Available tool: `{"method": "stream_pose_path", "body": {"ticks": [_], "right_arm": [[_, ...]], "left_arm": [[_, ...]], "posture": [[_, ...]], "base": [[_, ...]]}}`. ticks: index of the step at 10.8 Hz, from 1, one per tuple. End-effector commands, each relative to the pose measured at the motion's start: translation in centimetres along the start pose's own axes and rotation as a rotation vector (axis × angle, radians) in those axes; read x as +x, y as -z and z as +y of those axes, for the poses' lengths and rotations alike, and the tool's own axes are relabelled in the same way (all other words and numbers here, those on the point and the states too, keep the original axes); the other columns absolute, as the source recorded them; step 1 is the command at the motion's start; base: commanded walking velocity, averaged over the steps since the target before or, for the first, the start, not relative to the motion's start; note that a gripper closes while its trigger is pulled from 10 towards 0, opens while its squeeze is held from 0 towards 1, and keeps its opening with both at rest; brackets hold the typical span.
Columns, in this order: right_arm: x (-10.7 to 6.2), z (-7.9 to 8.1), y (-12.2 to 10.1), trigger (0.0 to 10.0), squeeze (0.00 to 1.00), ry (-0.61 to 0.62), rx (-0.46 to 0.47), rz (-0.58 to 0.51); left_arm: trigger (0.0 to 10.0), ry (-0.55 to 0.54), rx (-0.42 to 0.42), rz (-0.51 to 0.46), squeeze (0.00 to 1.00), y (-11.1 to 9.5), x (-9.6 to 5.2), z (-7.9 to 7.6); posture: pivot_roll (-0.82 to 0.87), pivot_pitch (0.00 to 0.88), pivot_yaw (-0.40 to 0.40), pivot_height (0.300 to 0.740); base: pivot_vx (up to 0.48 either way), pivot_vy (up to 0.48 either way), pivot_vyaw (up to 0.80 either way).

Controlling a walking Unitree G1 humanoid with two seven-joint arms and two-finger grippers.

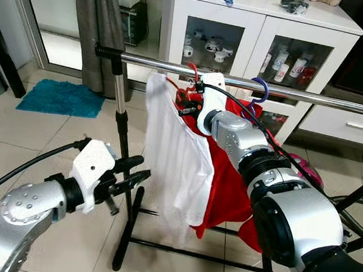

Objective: Hang hanger

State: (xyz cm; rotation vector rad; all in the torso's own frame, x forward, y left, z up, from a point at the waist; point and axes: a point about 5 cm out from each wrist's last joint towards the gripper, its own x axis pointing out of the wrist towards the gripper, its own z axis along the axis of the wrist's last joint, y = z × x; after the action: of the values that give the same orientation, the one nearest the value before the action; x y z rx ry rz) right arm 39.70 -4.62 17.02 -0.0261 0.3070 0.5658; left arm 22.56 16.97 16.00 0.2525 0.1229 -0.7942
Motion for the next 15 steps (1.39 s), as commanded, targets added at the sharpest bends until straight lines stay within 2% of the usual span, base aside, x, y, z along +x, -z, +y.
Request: {"method": "stream_pose_path", "body": {"ticks": [1,3,5,6,7,8,10,11,13,14,15], "right_arm": [[-0.4,-0.9,-0.9,0.0,0.0,-0.003,-0.015,-0.059],[-1.9,-2.8,-0.9,0.0,0.0,-0.01,-0.034,-0.13],[-3.7,-3.6,-0.2,0.0,0.0,-0.034,-0.033,-0.171],[-5.9,-3.4,1.0,0.0,0.0,-0.053,-0.047,-0.202],[-6.6,-3.3,1.5,0.0,0.0,-0.061,-0.047,-0.202],[-8.7,-2.0,2.6,0.0,0.0,-0.131,-0.096,-0.218],[-10.5,-1.0,3.7,0.0,0.0,-0.153,-0.111,-0.203],[-11.8,-1.0,5.0,0.0,0.0,-0.083,-0.071,-0.178],[-13.1,-1.1,6.6,0.0,0.0,0.016,-0.014,-0.16],[-13.6,-0.8,7.2,0.0,0.0,0.052,0.041,-0.155],[-13.6,-0.6,7.2,0.0,0.0,0.051,0.043,-0.154]], "left_arm": [[10.0,-0.03,0.004,0.017,0.0,0.1,0.3,0.3],[10.0,-0.156,-0.019,-0.005,0.0,0.0,1.7,0.7],[10.0,-0.201,-0.022,0.002,0.0,0.2,2.4,0.5],[10.0,-0.214,-0.031,-0.014,0.0,0.1,2.7,0.3],[10.0,-0.217,-0.038,-0.022,0.0,0.0,2.9,0.3],[10.0,-0.202,-0.047,-0.024,0.0,-0.2,3.2,0.0],[10.0,-0.211,-0.048,-0.024,0.0,-0.3,3.5,0.0],[10.0,-0.241,-0.073,-0.03,0.0,-0.1,3.8,0.2],[10.0,-0.239,-0.081,-0.024,0.0,0.1,4.4,-0.2],[10.0,-0.237,-0.087,-0.02,0.0,0.2,4.5,-0.4],[10.0,-0.238,-0.089,-0.019,0.0,0.2,4.5,-0.3]], "posture": [[0.03,0.0,-0.046,0.74],[0.03,0.0,-0.052,0.74],[0.02,0.0,-0.055,0.74],[0.02,0.0,-0.064,0.74],[0.02,0.0,-0.064,0.74],[0.02,0.0,-0.058,0.74],[0.01,0.0,-0.036,0.74],[0.0,0.0,-0.039,0.74],[-0.01,0.0,-0.044,0.74],[-0.01,0.0,-0.044,0.74],[-0.01,0.0,-0.041,0.74]], "base": [[0.0,0.0,0.0],[0.0,0.0,0.0],[0.0,0.0,0.0],[0.0,0.0,0.0],[0.0,0.0,0.0],[0.0,0.0,0.0],[0.0,0.0,0.0],[0.0,0.0,0.0],[0.0,0.0,0.0],[0.0,0.0,0.0],[0.0,0.0,0.0]]}}
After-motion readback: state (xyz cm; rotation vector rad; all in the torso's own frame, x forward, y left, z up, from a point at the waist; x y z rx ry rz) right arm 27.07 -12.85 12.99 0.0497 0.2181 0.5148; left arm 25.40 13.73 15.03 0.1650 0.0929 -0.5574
